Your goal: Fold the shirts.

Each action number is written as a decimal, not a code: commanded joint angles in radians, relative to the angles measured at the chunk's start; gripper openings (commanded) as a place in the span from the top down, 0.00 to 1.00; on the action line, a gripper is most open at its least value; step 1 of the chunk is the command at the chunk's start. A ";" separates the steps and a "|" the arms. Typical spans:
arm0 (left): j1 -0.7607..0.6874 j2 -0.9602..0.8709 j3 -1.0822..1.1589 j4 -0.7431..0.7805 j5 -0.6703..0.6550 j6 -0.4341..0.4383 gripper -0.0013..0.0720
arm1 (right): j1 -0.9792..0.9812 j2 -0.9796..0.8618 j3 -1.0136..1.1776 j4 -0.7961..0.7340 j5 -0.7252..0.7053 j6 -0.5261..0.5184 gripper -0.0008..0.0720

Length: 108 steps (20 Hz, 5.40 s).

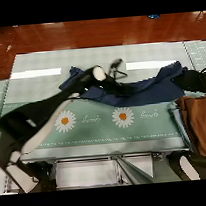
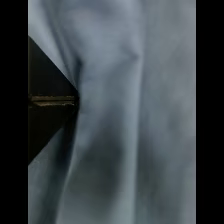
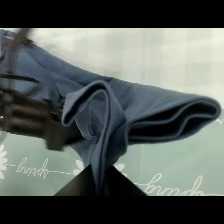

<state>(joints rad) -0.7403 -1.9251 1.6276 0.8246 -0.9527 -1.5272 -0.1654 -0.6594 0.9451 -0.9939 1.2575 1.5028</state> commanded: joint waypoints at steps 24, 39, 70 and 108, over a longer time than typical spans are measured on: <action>0.698 1.318 -0.985 0.306 -0.091 -0.049 0.95 | 0.687 -1.205 0.793 0.320 -0.368 -0.002 0.94; 0.698 1.276 -1.009 0.282 0.082 -0.046 0.95 | 0.346 -0.903 0.871 0.024 0.156 0.010 0.44; 0.675 1.206 -1.009 0.206 0.052 -0.048 0.95 | 0.499 -0.922 0.306 0.471 -0.399 -0.150 0.94; 0.644 1.165 -1.009 0.169 0.160 0.039 0.95 | -0.874 -0.102 0.175 -0.718 0.601 0.156 0.94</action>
<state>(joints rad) -0.0959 -0.7593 0.6189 0.9962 -0.7925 -1.4948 -0.9409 -0.8295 1.2613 -1.5822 1.8336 1.6791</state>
